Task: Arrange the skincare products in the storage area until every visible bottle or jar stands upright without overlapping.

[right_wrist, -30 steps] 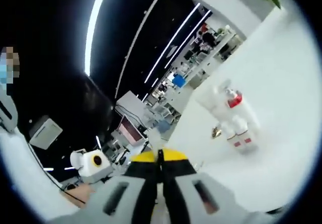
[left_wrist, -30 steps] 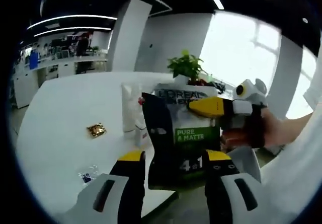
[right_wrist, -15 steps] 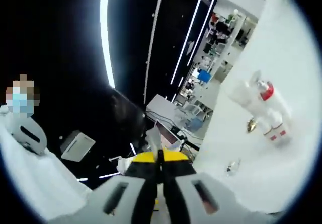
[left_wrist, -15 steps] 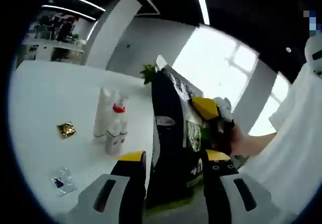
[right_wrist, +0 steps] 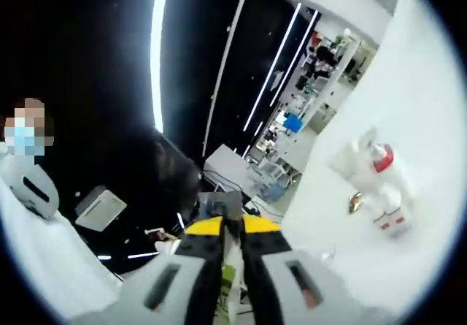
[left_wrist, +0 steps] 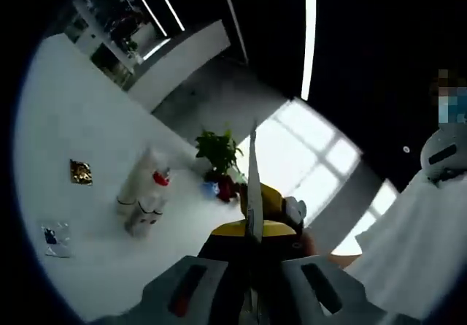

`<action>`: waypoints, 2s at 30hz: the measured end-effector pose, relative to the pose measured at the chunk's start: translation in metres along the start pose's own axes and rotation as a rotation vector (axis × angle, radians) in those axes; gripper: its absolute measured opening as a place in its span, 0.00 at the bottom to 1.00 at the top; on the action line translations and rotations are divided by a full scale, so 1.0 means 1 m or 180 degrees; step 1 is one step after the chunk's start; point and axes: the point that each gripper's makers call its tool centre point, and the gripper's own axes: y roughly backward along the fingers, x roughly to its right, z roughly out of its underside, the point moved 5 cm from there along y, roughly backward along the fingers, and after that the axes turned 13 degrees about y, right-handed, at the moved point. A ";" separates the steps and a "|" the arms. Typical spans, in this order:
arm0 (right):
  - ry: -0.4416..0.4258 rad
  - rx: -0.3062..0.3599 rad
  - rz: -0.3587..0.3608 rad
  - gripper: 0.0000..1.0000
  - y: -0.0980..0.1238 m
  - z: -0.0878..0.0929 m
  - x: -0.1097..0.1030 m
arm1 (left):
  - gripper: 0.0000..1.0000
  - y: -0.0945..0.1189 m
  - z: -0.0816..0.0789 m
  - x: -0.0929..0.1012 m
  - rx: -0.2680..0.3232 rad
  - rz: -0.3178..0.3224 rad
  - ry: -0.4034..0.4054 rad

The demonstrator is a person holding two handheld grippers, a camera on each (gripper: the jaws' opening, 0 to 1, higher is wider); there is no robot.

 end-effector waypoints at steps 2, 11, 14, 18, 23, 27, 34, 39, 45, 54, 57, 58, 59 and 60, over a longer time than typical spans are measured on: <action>-0.0084 0.0055 -0.0005 0.12 0.001 0.003 -0.002 | 0.00 0.001 -0.008 0.000 0.0175 0.0044 0.0137; -0.0353 0.0032 -0.0076 0.31 -0.009 0.026 -0.011 | 0.00 -0.006 -0.031 0.004 0.0498 0.0262 0.0457; -0.0356 0.0054 -0.0111 0.26 -0.016 0.026 -0.014 | 0.00 -0.009 -0.033 0.003 0.0505 0.0256 0.0461; -0.0349 0.0064 -0.0095 0.18 -0.021 0.026 -0.011 | 0.00 -0.010 -0.037 -0.002 0.0561 0.0274 0.0548; -0.0321 0.0036 -0.0011 0.10 -0.022 0.027 -0.004 | 0.00 -0.008 -0.040 -0.009 0.0607 0.0241 0.0613; -0.0567 0.0152 -0.0158 0.02 -0.026 0.024 -0.008 | 0.00 -0.005 -0.043 -0.022 0.0664 0.0110 0.0641; -0.0704 0.0162 -0.0180 0.01 -0.028 0.026 -0.004 | 0.02 -0.004 -0.045 -0.027 0.0695 0.0054 0.0378; -0.0713 0.0105 -0.0112 0.01 -0.026 0.030 0.000 | 0.16 -0.001 -0.033 -0.037 0.0482 -0.0128 0.0223; -0.0745 0.0094 -0.0016 0.01 -0.024 0.033 0.006 | 0.18 0.009 -0.016 -0.050 0.0401 -0.0290 0.0328; -0.0603 -0.0136 0.0330 0.01 -0.024 0.045 0.022 | 0.02 0.022 -0.008 -0.055 0.0568 -0.0378 0.0577; -0.0426 -0.0313 0.0477 0.01 -0.025 0.051 0.028 | 0.00 0.023 -0.006 -0.055 0.0639 -0.0362 0.0728; -0.0387 -0.0351 0.0484 0.01 -0.025 0.052 0.028 | 0.00 0.023 -0.005 -0.056 0.0643 -0.0372 0.0727; -0.0332 -0.0380 0.0477 0.02 -0.026 0.053 0.028 | 0.00 0.024 -0.004 -0.058 0.0648 -0.0396 0.0736; -0.0215 -0.0435 0.0474 0.02 -0.026 0.054 0.029 | 0.00 0.025 -0.004 -0.062 0.0654 -0.0443 0.0762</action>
